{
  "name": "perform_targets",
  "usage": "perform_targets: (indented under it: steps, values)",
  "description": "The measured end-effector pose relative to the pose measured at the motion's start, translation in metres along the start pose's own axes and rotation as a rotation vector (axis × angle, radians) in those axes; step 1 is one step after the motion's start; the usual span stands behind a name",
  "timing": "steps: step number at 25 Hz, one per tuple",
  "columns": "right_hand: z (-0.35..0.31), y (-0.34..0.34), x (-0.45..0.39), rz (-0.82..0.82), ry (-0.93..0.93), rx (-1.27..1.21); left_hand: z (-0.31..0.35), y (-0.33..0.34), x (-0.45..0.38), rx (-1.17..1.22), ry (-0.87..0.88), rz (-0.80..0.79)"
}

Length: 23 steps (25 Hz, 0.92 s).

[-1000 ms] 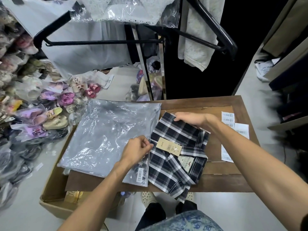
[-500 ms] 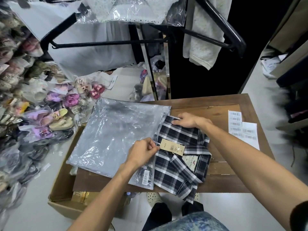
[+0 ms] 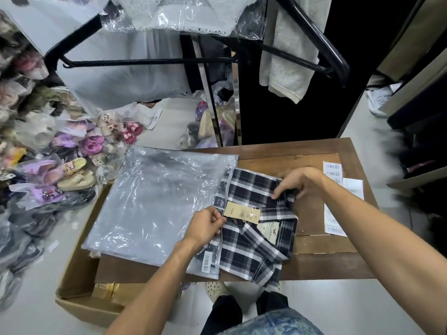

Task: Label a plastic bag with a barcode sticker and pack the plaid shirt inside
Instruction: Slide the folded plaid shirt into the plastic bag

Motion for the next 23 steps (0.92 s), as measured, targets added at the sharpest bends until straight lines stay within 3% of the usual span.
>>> perform_targets:
  steps: [3,6,13,17,23]
  values:
    - [-0.001,0.000,0.004,0.021,-0.157,-0.580,-0.009,-0.001,-0.005,0.021,-0.038,0.004]
    - [0.011,0.016,0.009,-0.011,-0.211,-0.868,-0.012,-0.004,-0.008,0.057,-0.067,0.030]
    - [0.005,0.070,0.054,-0.105,-0.364,-0.745,-0.008,-0.005,-0.011,-0.005,-0.050,0.012]
    - [0.021,0.079,0.047,0.013,-0.259,-1.025,0.009,-0.005,-0.010,-0.126,0.012,-0.026]
    - [0.007,0.100,0.059,0.070,-0.418,-0.888,0.036,-0.009,-0.013,-0.285,0.152,-0.115]
Point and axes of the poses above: each hand's wrist, its own x-axis away from the middle knuckle, its own y-axis out of the palm, z = x × y, the point moved 8 cm from there along -x, towards the middle knuckle, and after that the axes turned 4 degrees about y, right-handed, at the moved point
